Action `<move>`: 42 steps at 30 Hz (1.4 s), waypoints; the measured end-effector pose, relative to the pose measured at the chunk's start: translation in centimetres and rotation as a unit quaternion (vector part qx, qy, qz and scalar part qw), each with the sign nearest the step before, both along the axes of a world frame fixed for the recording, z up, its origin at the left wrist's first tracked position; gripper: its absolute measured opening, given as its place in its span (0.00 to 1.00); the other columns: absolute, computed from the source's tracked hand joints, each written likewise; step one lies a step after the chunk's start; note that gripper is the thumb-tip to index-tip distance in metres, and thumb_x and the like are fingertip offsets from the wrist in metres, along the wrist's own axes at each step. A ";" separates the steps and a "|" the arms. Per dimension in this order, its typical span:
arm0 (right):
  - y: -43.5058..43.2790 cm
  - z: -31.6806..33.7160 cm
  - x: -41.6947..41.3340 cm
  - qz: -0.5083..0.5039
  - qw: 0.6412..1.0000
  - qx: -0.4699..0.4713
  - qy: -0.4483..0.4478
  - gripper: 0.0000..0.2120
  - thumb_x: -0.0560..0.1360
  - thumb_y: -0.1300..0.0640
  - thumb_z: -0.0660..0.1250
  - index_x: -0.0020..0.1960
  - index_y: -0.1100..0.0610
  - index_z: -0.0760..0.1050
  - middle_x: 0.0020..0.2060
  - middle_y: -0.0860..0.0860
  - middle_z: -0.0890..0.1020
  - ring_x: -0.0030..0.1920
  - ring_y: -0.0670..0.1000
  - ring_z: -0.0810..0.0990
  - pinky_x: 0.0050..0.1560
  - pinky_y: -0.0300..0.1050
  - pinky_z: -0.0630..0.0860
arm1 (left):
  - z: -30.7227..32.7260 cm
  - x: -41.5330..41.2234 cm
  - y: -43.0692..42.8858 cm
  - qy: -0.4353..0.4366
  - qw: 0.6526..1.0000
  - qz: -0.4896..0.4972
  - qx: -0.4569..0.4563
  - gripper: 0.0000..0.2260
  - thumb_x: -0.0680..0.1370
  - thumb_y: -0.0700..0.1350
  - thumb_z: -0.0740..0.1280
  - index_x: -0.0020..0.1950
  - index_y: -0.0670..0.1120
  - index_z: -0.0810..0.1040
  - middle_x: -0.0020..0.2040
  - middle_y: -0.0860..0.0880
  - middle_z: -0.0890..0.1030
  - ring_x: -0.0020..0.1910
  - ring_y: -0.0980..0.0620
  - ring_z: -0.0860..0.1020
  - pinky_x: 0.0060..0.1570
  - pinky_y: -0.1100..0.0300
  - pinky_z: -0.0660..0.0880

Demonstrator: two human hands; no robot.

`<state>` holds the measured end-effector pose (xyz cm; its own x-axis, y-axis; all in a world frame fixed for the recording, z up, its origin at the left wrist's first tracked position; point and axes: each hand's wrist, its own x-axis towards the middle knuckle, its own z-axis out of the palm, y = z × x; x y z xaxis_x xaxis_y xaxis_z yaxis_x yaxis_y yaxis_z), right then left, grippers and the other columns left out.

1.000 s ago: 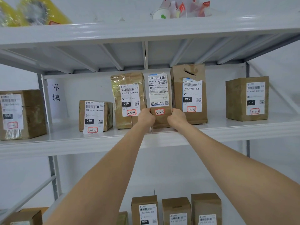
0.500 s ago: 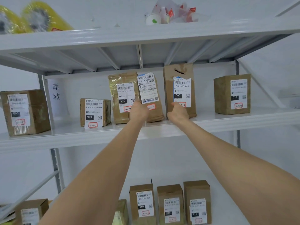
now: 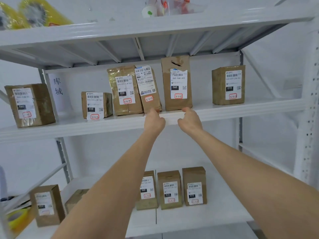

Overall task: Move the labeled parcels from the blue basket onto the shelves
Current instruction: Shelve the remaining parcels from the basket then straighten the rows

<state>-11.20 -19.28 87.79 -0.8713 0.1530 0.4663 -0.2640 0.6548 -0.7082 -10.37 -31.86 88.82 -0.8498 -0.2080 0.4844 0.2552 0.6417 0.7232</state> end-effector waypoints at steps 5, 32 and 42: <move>2.8 -4.2 2.7 -0.029 0.999 -0.001 -0.040 0.25 0.78 0.60 0.60 0.73 0.54 0.61 0.69 0.56 0.67 0.66 0.58 0.70 0.61 0.50 0.73 | -4.4 1.0 2.6 -0.053 0.998 -0.043 0.000 0.18 0.78 0.35 0.58 0.68 0.43 0.67 0.65 0.44 0.71 0.63 0.45 0.72 0.61 0.52 0.72; 20.9 -48.4 9.8 -0.055 0.901 0.054 -0.426 0.25 0.78 0.60 0.61 0.73 0.54 0.61 0.69 0.57 0.66 0.65 0.59 0.69 0.61 0.51 0.72 | -50.2 6.7 21.3 -0.423 0.899 -0.112 -0.027 0.20 0.76 0.34 0.59 0.68 0.42 0.68 0.66 0.43 0.72 0.60 0.45 0.74 0.55 0.59 0.71; 23.0 -73.0 9.4 0.013 0.836 0.055 -0.546 0.29 0.77 0.57 0.63 0.75 0.54 0.57 0.71 0.57 0.63 0.64 0.59 0.71 0.60 0.56 0.74 | -74.1 9.5 23.1 -0.556 0.829 -0.046 -0.038 0.17 0.79 0.39 0.57 0.68 0.44 0.68 0.63 0.44 0.73 0.55 0.45 0.75 0.45 0.58 0.70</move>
<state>-1.81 3.77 14.79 -0.7889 0.1351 -0.5995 0.4850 0.7359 -0.4724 -0.85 -8.78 14.72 -0.7898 -0.1232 -0.6009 -0.4925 0.7113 0.5015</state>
